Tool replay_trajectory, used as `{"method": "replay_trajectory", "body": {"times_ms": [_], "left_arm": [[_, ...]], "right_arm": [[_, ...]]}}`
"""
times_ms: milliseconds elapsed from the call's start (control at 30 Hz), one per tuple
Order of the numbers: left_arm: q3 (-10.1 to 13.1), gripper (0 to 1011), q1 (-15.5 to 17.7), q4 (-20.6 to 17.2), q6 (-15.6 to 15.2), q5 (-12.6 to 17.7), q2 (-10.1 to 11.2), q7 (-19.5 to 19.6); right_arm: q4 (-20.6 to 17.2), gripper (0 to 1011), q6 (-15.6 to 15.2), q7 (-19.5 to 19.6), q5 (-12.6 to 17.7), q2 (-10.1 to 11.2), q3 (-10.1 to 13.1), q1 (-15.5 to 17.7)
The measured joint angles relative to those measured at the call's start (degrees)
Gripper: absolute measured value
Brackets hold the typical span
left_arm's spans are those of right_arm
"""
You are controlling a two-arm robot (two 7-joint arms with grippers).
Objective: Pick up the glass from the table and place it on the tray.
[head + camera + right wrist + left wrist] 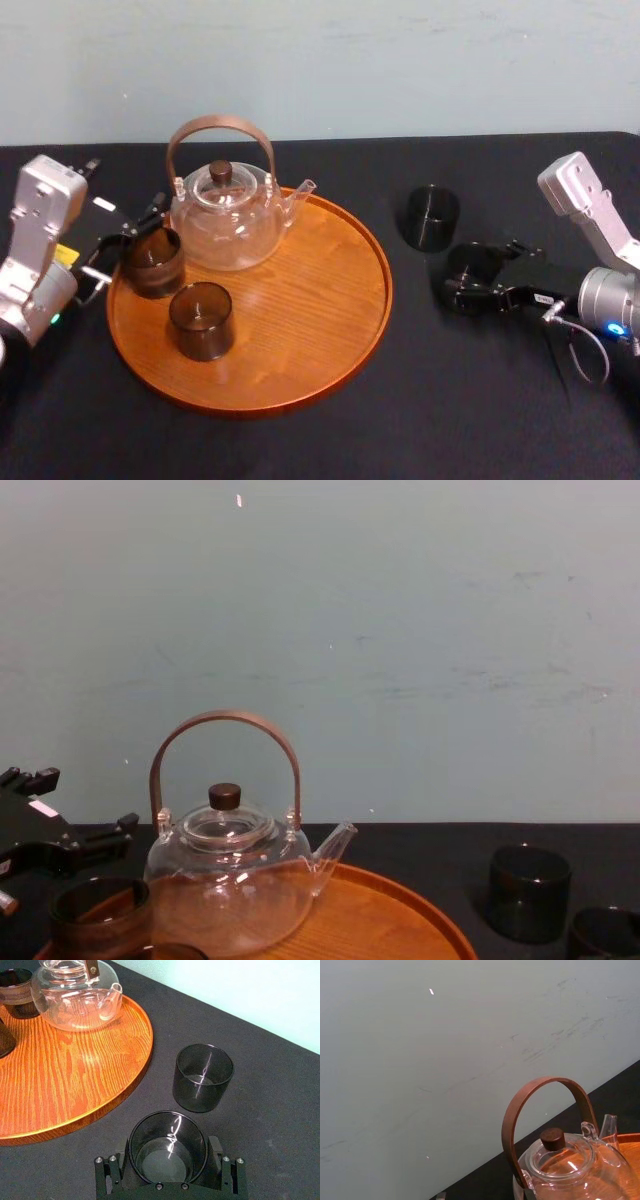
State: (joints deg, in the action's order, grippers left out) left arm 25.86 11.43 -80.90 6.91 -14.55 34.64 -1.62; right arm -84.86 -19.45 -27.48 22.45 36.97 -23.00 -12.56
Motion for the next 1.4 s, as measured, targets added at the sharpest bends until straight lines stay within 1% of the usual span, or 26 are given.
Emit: {"method": "replay_trajectory", "body": {"times_ms": [267, 433, 967, 1067, 1233, 1300, 1400], "left_arm": [[0.0, 1001, 0.0, 0.0, 0.0, 0.0, 0.0, 0.0], [0.0, 1001, 0.0, 0.0, 0.0, 0.0, 0.0, 0.0], [0.0, 1001, 0.0, 0.0, 0.0, 0.0, 0.0, 0.0], [0.0, 1001, 0.0, 0.0, 0.0, 0.0, 0.0, 0.0], [0.0, 1001, 0.0, 0.0, 0.0, 0.0, 0.0, 0.0], [0.0, 1001, 0.0, 0.0, 0.0, 0.0, 0.0, 0.0], [0.0, 1001, 0.0, 0.0, 0.0, 0.0, 0.0, 0.0]], "right_arm": [[-0.1, 1002, 0.0, 0.0, 0.1, 0.0, 0.1, 0.1], [-0.1, 905, 0.0, 0.1, 0.2, 0.1, 0.2, 0.1], [-0.2, 903, 0.0, 0.0, 0.4, 0.2, 0.4, 0.2], [-0.7, 903, 0.6, -0.3, 0.7, 0.4, 0.7, 0.6], [-2.9, 903, 1.9, -1.7, 1.7, 1.5, 1.4, 1.1], [-3.2, 903, 2.0, -2.0, 1.9, 1.7, 1.5, 1.2], [-4.6, 903, 2.8, -3.2, 2.4, 2.4, 1.4, 1.1]]}}
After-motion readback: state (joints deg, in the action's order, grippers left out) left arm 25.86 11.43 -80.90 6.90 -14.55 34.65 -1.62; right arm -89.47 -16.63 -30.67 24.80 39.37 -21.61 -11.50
